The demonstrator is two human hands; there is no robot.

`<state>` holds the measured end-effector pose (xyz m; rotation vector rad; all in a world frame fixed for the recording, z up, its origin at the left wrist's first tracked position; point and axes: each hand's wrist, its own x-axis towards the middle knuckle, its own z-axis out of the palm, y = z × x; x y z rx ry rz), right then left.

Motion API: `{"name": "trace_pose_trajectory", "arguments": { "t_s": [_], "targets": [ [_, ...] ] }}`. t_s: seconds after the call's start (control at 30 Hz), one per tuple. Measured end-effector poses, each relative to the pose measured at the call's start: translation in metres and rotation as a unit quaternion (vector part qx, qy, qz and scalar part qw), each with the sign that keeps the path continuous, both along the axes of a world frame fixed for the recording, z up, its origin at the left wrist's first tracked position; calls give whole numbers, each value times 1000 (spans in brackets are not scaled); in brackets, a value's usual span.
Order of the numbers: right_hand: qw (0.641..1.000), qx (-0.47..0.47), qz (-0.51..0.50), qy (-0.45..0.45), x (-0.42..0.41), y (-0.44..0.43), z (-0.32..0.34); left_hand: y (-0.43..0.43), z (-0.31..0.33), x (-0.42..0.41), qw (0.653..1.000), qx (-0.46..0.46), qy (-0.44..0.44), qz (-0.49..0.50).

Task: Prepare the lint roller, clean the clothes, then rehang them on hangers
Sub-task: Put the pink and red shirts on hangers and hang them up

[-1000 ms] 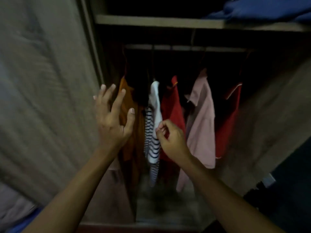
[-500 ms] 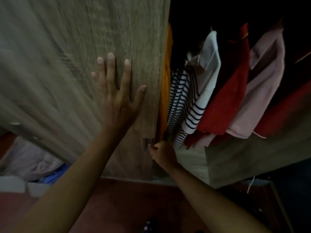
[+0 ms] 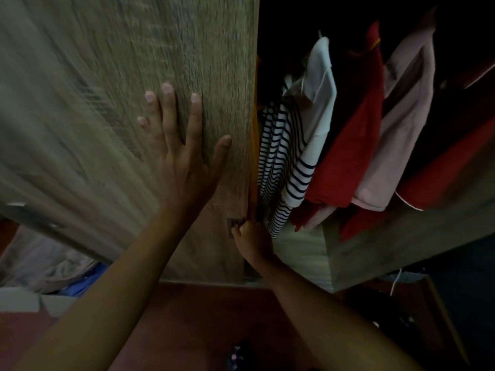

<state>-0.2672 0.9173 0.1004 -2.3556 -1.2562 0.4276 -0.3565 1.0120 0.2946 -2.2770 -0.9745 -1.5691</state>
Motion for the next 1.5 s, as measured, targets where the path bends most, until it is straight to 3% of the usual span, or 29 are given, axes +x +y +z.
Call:
{"name": "trace_pose_trajectory", "arguments": {
  "t_s": [0.33, 0.47, 0.67, 0.83, 0.93, 1.13, 1.5],
  "targets": [
    [994, -31, -70, 73, 77, -54, 2, -60, 8, 85, 999, 21, 17, -21],
    [994, -73, -66, 53, 120, -89, 2, -90, 6, 130, 998, 37, 39, -32],
    [987, -61, -140, 57, 198, -142, -5, -138, 1, 206, 996, 60, 49, -40],
    [979, -65, -171, 94, 271, -183, -36, -178, -2, 272, 994, 76, 61, -42],
    [976, -76, -174, 105, 299, -215, -20, -198, -3, 309, 992, 96, 63, -42],
    [971, -58, -218, 84, 346, -256, -8, -235, -8, 370, 991, 112, 62, -47],
    [980, -63, -187, 38, 392, -293, -7, -264, -9, 415, 990, 125, 53, -49]
  ]
}}
